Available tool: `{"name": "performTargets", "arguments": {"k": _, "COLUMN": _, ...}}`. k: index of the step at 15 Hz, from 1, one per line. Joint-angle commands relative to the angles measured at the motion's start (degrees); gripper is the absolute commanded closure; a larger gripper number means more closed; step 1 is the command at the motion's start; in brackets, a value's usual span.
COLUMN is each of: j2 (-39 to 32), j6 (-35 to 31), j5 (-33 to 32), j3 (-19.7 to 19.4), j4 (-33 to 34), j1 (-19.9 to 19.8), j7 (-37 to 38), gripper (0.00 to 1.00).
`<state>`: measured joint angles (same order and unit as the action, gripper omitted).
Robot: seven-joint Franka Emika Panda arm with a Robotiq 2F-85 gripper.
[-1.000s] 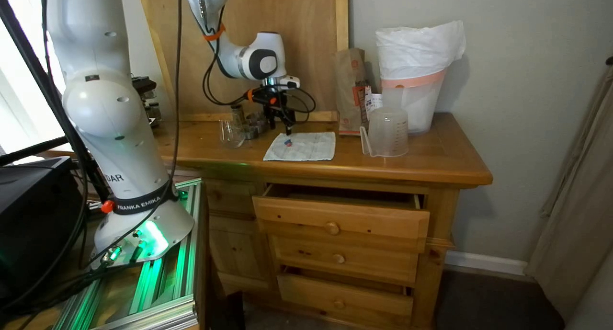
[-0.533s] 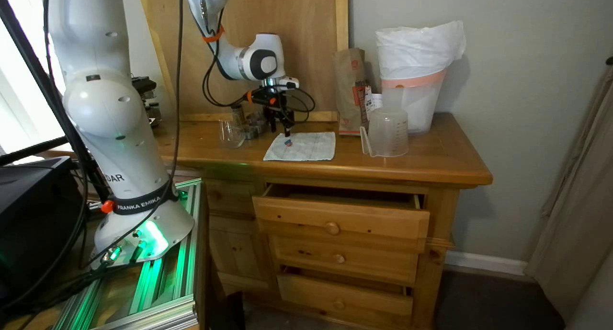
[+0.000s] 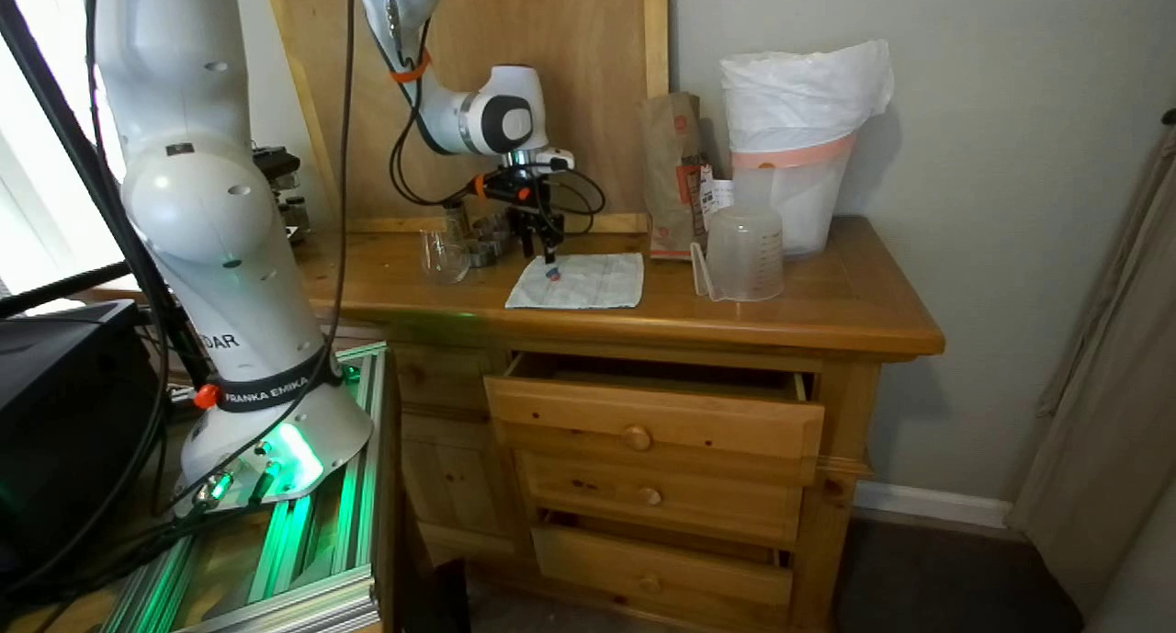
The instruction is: Pick up the gummy bear on the table and place it in the center of the white cloth, fold the white cloth diagonally in half, fold it diagonally again into a quarter
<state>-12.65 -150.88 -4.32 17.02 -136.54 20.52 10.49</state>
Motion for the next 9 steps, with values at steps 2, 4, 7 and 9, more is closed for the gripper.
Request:
{"name": "performTargets", "arguments": {"k": 2, "j2": -0.9, "j6": 1.6, "j5": -1.7, "j3": -0.9, "j4": 1.6, "j1": 1.0, "j7": 2.0, "gripper": 0.45}}
{"name": "performTargets", "arguments": {"k": 4, "j2": -0.8, "j6": 1.7, "j5": -1.8, "j3": -1.0, "j4": 1.6, "j1": 1.0, "j7": 2.1, "gripper": 0.49}}
{"name": "performTargets", "arguments": {"k": 7, "j2": -0.8, "j6": 1.8, "j5": -1.9, "j3": -1.0, "j4": 1.6, "j1": 1.0, "j7": 2.2, "gripper": 0.5}}
{"name": "performTargets", "arguments": {"k": 9, "j2": -0.7, "j6": 1.9, "j5": -1.9, "j3": -1.1, "j4": 1.6, "j1": 1.0, "j7": 2.3, "gripper": 0.49}}
